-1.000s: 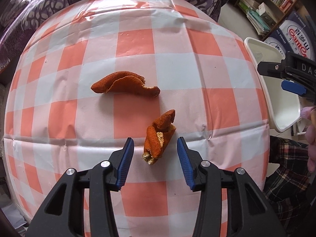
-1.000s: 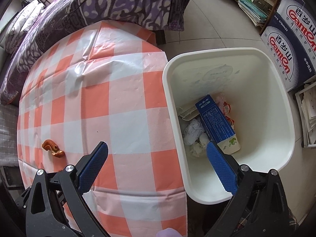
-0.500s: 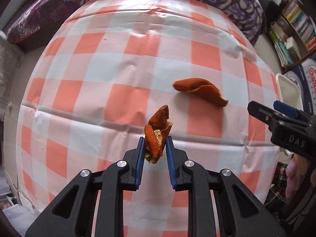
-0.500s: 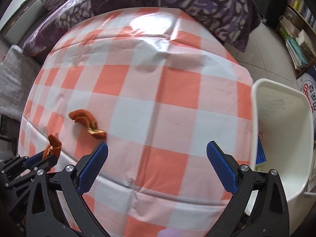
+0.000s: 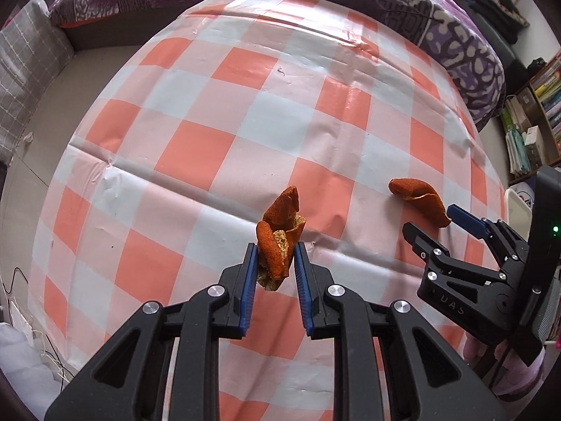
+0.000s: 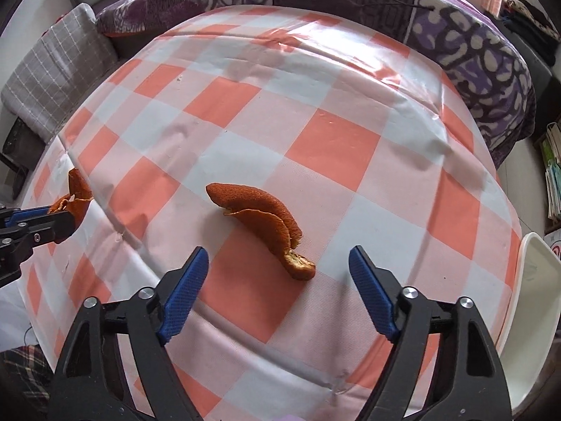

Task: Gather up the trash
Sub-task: 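Grasp an orange peel with the left tool while the right tool grasps another peel, then carry both orange peels over the bin and open both tools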

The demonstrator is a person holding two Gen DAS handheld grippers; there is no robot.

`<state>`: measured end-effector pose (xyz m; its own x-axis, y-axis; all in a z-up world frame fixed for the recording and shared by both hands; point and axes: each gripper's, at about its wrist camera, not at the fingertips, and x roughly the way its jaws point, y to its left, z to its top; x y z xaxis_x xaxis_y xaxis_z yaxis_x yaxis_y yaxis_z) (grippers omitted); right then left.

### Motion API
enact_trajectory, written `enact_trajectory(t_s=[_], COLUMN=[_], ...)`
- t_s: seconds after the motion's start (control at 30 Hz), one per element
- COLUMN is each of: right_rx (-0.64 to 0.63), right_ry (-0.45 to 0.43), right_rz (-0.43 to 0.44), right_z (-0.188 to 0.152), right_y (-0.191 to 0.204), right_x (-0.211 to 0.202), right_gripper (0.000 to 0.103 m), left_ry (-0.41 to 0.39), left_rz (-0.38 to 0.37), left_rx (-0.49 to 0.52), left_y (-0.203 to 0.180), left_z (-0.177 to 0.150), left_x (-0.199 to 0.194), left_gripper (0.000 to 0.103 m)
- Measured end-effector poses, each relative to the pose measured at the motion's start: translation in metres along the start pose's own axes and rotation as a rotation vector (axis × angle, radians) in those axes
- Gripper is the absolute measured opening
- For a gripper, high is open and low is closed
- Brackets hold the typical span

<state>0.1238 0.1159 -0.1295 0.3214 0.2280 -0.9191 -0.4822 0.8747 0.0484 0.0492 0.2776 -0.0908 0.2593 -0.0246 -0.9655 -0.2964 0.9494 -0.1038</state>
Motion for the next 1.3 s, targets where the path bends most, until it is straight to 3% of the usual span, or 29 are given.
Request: enact_trajectory(t_s=[0.07,0.13,0.27,0.43,0.7,1.3], right_rx=[-0.02,-0.002,0.051,0.174,0.279,0.438], right_ry=[-0.018,-0.015,-0.008,-0.015,-0.048,-0.049], right_rz=[-0.033,-0.023,-0.033,0.033,0.067,0.011], right_z=[0.001,0.001,-0.001,-0.001,-0.004,-0.033], right_y=[0.002,0.0,-0.009,-0.031,-0.058,-0.137], right_x=[-0.003,-0.004,-0.005,-0.016,-0.036,-0.068], right_gripper=[0.049,0.017,0.015,0.014,0.014,0.014], left_ry=[0.002,0.002,-0.005,-0.037,-0.107,-0.084], left_rz=[0.001,0.005,0.014,0.02,0.03,-0.001], left_rx=[-0.009,-0.02,-0.044,-0.079,-0.102,0.032], left_y=[0.003,0.005,0.009,0.011,-0.002,-0.094], left_z=[0.0,-0.001,-0.001,0.001,0.008,0.01], left_x=[0.001,0.001,0.001,-0.004,-0.02,-0.006], left_gripper=[0.022,0.022,0.022,0.022,0.022,0.022])
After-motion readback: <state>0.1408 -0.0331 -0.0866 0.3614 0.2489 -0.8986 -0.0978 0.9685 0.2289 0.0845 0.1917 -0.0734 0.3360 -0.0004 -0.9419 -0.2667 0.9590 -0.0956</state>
